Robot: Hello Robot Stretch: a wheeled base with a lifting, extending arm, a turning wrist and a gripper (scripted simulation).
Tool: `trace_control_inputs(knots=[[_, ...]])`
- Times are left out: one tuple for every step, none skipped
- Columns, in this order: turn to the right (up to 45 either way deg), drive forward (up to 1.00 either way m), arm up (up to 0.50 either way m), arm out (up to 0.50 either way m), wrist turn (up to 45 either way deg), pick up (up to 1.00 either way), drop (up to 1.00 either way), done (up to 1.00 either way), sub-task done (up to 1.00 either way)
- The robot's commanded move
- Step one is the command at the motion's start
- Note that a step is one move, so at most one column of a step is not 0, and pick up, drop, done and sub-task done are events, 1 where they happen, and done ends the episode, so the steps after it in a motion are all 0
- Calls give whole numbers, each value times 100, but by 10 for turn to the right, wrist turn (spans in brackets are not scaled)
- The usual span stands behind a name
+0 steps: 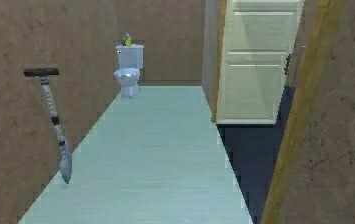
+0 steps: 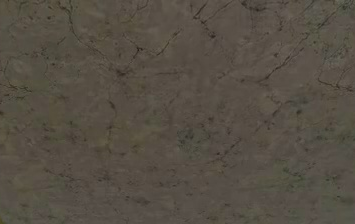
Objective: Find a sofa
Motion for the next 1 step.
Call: trace_control_inputs(knots=[[30,0,0,0,0,0,0,0,0]])
